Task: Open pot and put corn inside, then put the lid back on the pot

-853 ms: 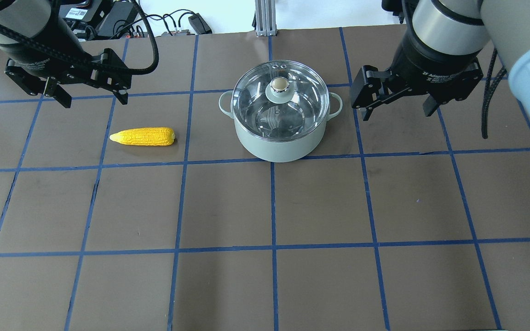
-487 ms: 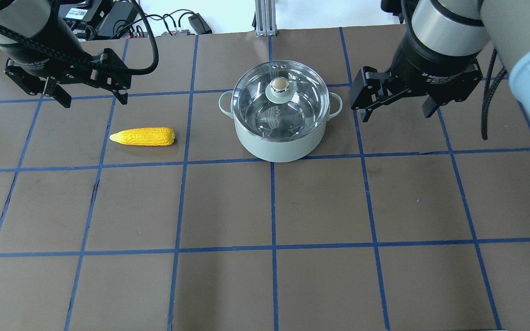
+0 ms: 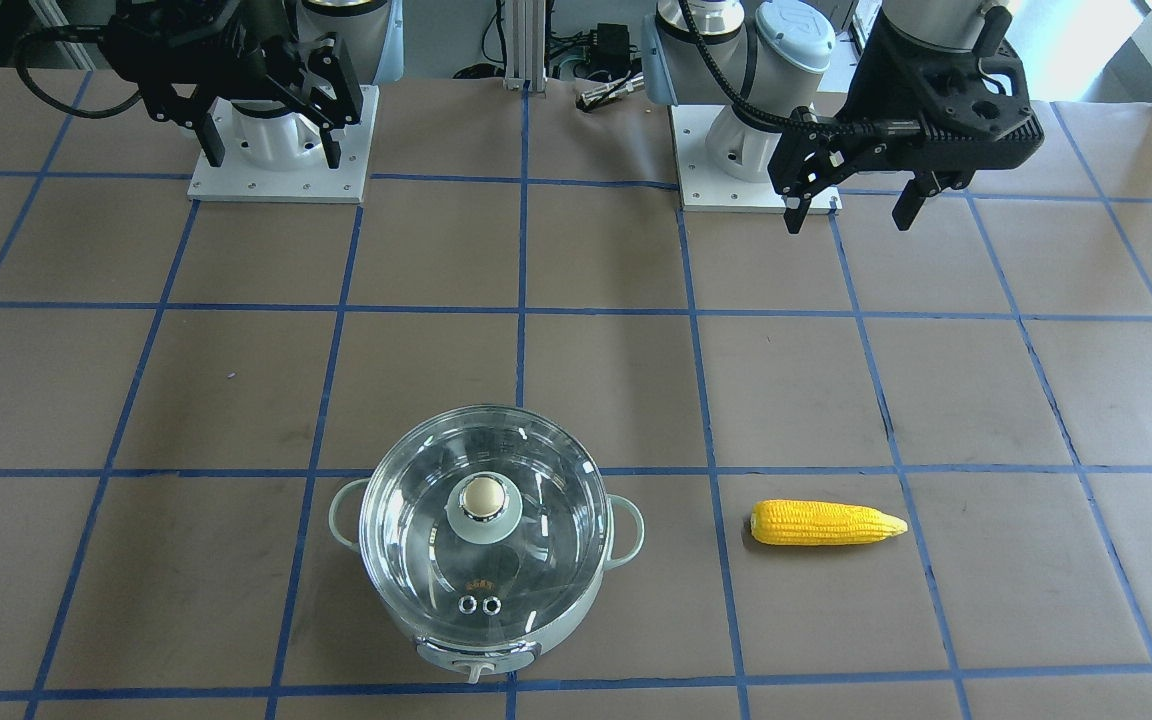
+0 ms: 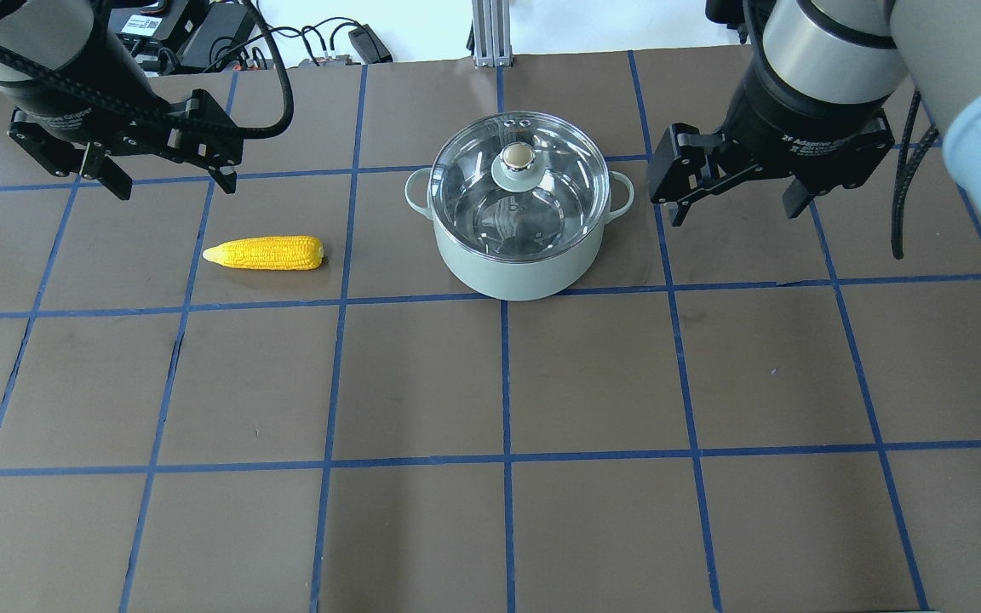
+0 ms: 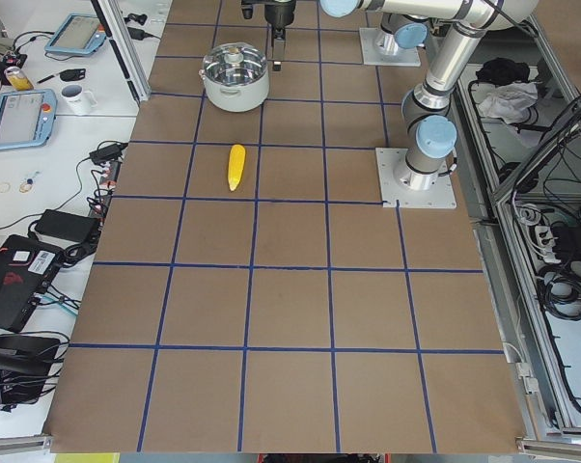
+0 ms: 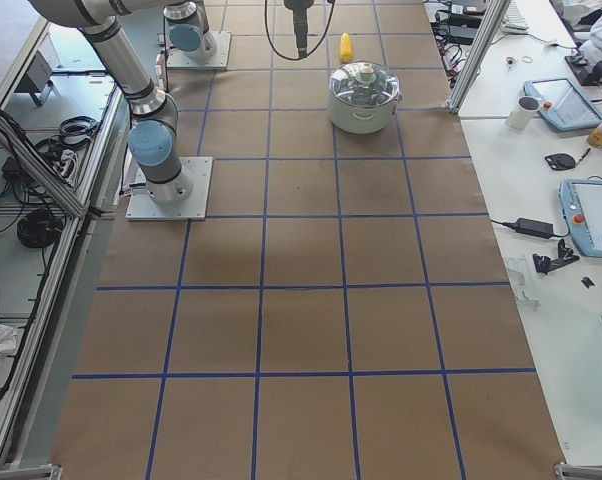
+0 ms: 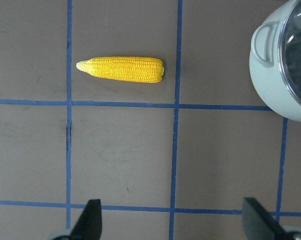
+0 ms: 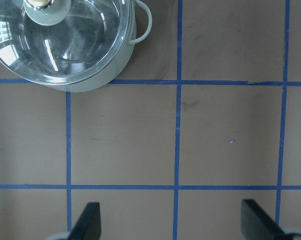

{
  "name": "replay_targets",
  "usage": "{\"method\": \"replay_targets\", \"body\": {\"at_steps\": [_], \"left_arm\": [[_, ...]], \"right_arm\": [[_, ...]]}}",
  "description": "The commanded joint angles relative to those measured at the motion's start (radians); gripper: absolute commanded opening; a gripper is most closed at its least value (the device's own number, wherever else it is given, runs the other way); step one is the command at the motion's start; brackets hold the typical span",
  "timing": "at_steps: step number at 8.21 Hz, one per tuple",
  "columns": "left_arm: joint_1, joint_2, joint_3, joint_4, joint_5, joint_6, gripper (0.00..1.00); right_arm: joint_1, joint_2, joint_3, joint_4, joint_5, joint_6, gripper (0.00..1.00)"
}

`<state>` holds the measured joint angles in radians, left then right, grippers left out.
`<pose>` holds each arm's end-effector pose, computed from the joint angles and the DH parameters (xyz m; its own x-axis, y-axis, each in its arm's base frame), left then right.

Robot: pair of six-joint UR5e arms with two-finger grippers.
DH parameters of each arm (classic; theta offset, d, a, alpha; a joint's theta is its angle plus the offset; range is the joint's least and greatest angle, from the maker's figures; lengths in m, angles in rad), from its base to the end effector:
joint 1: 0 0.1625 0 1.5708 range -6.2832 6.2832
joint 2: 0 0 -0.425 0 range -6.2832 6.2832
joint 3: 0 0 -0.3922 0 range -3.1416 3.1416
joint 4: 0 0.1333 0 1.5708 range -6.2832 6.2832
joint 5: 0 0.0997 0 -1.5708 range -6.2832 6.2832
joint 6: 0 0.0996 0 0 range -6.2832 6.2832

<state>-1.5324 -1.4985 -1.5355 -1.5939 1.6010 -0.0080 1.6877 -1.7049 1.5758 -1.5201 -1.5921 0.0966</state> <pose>-0.1123 -0.4716 0.5377 -0.9984 -0.0489 -0.0294 -0.0462 0.9953 -0.0846 0.1815 -0.4210 0.5427 -0.9997 -0.0189 0.0136 -0.0199 0.9966 -0.0800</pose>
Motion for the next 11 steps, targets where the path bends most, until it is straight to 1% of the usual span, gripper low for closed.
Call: {"method": "replay_targets", "body": {"at_steps": [1, 3, 5, 6, 9, 10, 11], "left_arm": [[0.006, -0.012, 0.0, 0.02, -0.009, -0.004, 1.0], [0.011, -0.017, -0.008, 0.022, -0.009, -0.006, 1.0], [0.063, -0.051, -0.009, 0.07, -0.009, -0.019, 1.0], [0.081, -0.058, -0.014, 0.104, -0.012, -0.058, 1.0], [0.083, -0.123, -0.014, 0.106, -0.012, -0.208, 1.0], [0.084, -0.131, -0.014, 0.106, -0.012, -0.283, 1.0], [0.092, -0.137, -0.015, 0.106, -0.025, -0.334, 1.0]], "right_arm": [[0.0, 0.001, 0.0, 0.0, 0.0, 0.0, 1.0], [-0.002, 0.001, 0.0, 0.001, -0.002, 0.0, 1.0], [-0.003, -0.002, 0.0, 0.006, -0.002, -0.001, 1.0], [-0.002, -0.001, 0.0, 0.006, 0.0, -0.001, 1.0], [-0.003, -0.002, 0.0, 0.003, -0.002, -0.026, 1.0], [-0.003, -0.001, 0.0, 0.011, -0.003, -0.021, 1.0], [0.0, 0.002, 0.0, -0.006, 0.009, -0.021, 1.0]]}}
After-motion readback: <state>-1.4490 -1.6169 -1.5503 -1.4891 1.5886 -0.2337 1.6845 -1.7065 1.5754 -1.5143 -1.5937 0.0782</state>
